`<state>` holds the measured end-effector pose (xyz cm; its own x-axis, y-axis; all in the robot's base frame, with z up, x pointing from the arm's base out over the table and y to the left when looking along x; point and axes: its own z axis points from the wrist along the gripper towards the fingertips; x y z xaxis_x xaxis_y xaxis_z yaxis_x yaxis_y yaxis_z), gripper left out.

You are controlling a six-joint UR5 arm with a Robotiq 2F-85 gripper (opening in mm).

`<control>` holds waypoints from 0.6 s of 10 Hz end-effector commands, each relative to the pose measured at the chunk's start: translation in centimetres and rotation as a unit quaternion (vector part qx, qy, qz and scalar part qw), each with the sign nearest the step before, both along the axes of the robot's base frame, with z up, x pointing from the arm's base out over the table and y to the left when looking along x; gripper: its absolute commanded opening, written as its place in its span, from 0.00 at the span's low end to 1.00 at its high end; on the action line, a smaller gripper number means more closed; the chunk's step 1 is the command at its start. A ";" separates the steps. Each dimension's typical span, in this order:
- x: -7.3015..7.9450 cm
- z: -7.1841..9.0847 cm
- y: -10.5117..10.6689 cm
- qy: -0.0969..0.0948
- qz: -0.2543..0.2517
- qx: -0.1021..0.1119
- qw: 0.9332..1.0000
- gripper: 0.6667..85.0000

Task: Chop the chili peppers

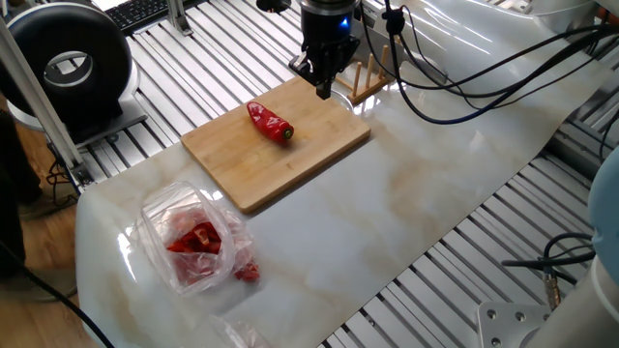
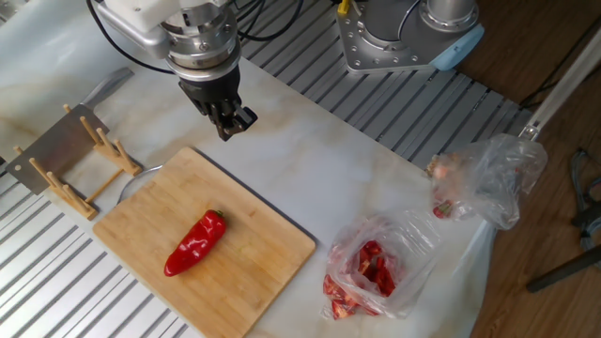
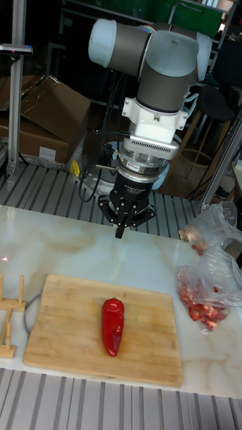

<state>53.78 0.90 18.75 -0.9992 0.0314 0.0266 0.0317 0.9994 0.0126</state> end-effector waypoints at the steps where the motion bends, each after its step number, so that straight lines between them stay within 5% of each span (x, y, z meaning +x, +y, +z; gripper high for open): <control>1: -0.1 0.2 0.1 0.000 -0.002 0.005 1.000 0.01; 6: -0.1 0.2 0.1 0.000 0.000 0.004 1.000 0.01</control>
